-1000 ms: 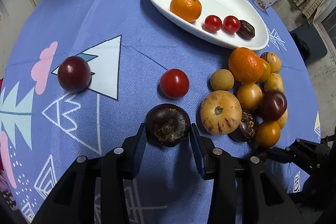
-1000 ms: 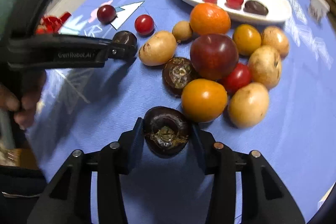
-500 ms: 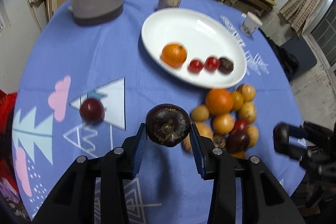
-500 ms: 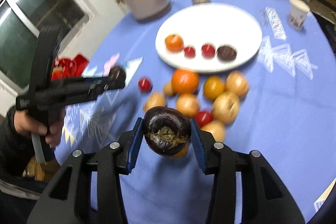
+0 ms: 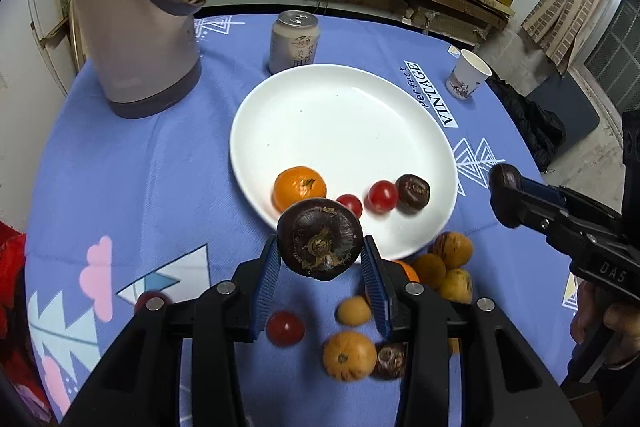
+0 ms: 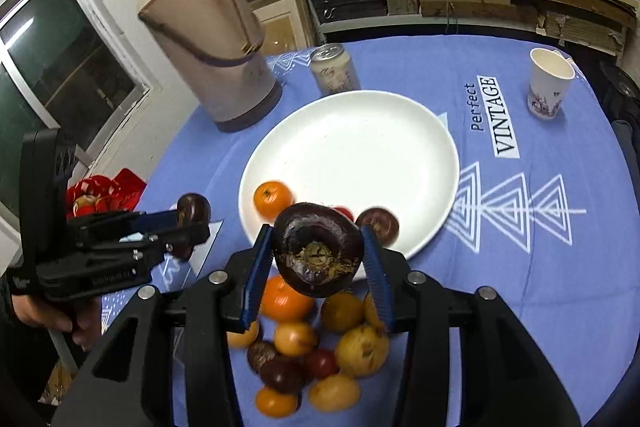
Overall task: Organize fruits
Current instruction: 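Carry both dark brown fruits onto the plate and open both tools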
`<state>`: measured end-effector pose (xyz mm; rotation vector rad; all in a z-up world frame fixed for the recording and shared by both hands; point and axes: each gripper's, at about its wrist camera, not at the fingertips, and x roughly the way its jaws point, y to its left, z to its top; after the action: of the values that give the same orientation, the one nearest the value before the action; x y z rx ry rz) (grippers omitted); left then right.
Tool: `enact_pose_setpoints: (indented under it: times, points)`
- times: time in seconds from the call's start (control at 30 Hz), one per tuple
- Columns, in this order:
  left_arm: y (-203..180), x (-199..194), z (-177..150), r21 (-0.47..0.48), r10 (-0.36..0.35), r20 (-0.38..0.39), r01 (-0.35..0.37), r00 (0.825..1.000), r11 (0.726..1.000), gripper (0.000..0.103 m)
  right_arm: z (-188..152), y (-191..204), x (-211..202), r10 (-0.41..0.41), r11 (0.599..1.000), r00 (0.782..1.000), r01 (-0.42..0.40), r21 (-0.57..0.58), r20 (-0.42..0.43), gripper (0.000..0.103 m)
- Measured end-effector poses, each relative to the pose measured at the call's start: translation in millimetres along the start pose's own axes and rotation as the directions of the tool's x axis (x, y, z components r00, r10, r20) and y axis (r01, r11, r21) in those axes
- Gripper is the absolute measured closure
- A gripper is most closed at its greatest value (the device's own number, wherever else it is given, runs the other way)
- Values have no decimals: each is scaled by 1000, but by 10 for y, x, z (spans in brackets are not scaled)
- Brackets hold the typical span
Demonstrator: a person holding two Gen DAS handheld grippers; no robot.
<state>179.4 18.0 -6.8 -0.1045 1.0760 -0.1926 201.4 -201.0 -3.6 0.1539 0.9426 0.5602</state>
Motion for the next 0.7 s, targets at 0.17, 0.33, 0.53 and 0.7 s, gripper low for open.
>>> enact_pose_setpoints:
  times: [0.17,0.33,0.53,0.7]
  points:
    - [-12,189,121,-8,-21,-17,21,1000,1000,62,82,-107,189,-7,1000,1000,7,13,-9,60]
    - [-46,336,311,-14,-29,-17,28,999,999,62,156,-191,407,-29,1000,999,29,11,-19,60]
    - [-101,568,528,-7,-39,-32,39,999,999,62,245,-278,652,-57,998,998,57,2,-31,60]
    - [-85,780,604,-5,-22,-53,22,998,1000,62,325,-333,827,-71,997,997,71,-9,-37,60]
